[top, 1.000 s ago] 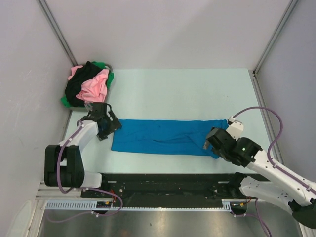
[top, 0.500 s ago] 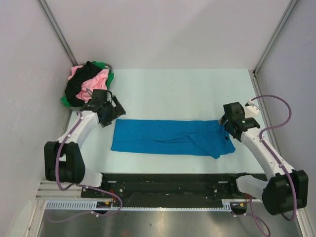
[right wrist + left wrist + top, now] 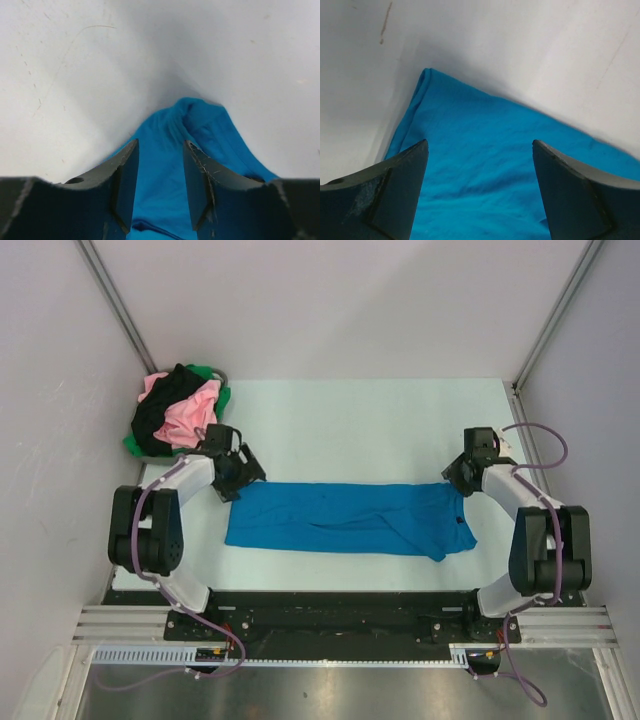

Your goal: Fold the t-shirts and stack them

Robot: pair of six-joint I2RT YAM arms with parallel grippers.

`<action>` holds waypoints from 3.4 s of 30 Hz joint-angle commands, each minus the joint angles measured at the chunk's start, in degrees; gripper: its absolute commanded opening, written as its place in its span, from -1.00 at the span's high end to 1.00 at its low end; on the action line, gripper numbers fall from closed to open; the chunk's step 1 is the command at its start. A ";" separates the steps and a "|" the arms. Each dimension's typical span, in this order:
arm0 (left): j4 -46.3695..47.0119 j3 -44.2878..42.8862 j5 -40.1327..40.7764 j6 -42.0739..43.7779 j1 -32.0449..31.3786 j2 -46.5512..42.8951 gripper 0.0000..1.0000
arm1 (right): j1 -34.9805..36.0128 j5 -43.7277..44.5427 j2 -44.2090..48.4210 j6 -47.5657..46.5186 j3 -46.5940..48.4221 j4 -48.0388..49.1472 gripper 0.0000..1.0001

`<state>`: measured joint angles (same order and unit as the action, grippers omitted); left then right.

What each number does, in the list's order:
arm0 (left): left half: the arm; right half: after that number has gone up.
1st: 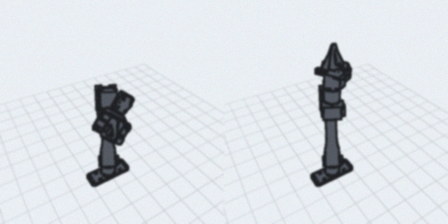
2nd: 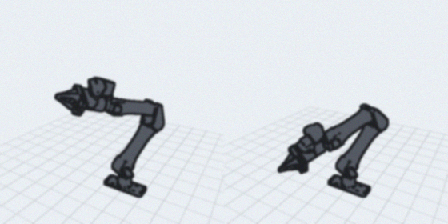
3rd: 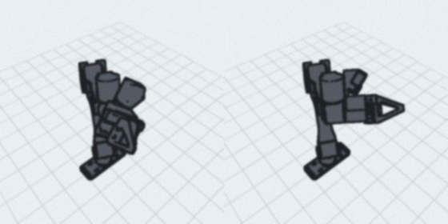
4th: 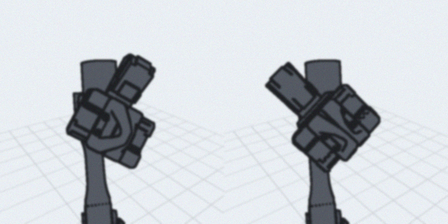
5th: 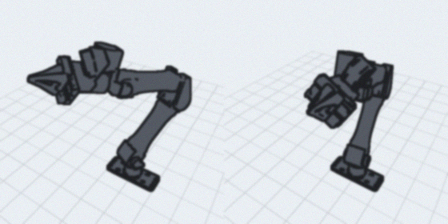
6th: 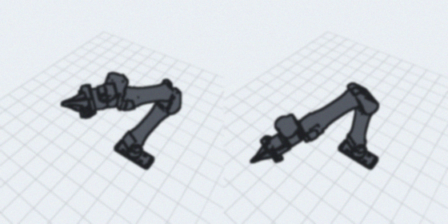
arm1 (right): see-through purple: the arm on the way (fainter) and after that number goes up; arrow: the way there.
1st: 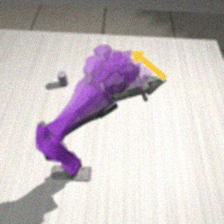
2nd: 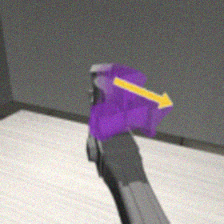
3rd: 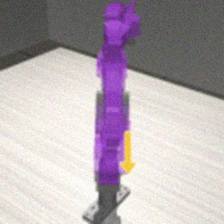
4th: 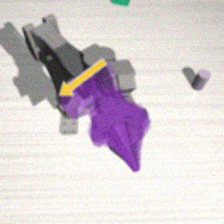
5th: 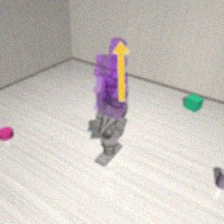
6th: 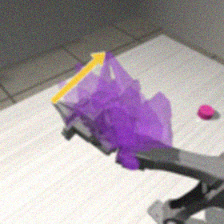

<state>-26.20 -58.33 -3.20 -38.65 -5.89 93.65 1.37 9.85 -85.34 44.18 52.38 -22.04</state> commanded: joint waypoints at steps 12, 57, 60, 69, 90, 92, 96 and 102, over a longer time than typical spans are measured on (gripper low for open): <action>5.10 -0.04 -2.07 -1.16 -0.97 5.49 -0.76 | -0.22 -3.44 -9.49 -2.35 5.98 4.91 0.07; 2.99 4.53 -4.79 -1.43 1.14 -7.60 -0.78 | 1.27 4.40 -7.20 -2.26 10.20 -8.63 0.12; 3.08 5.76 -4.79 -1.25 1.32 -9.00 -0.79 | 1.18 3.87 -10.28 -2.00 10.20 -7.75 0.14; 2.29 7.87 -5.67 -0.98 1.32 -14.27 -0.79 | 4.16 3.86 -5.82 -4.71 10.20 -9.50 0.13; 1.50 13.33 -8.31 -0.11 1.67 -23.68 -0.88 | 22.28 -9.14 0.44 -17.38 -0.60 -3.28 -0.99; 1.24 13.50 -8.40 0.07 1.67 -23.86 -0.88 | 22.28 -9.14 -0.26 -17.55 -1.40 -2.05 -0.99; 1.59 14.11 -8.66 0.07 1.67 -24.30 -0.88 | 23.07 -11.43 -1.49 -17.73 -2.81 1.29 -0.99; 1.32 14.55 -8.40 0.16 1.85 -24.65 -0.88 | 24.91 -12.39 -3.07 -17.81 -3.86 4.37 -0.99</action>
<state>-25.12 -44.53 -10.74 -39.51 -4.47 70.81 25.02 -0.99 -87.29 27.29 48.90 -21.96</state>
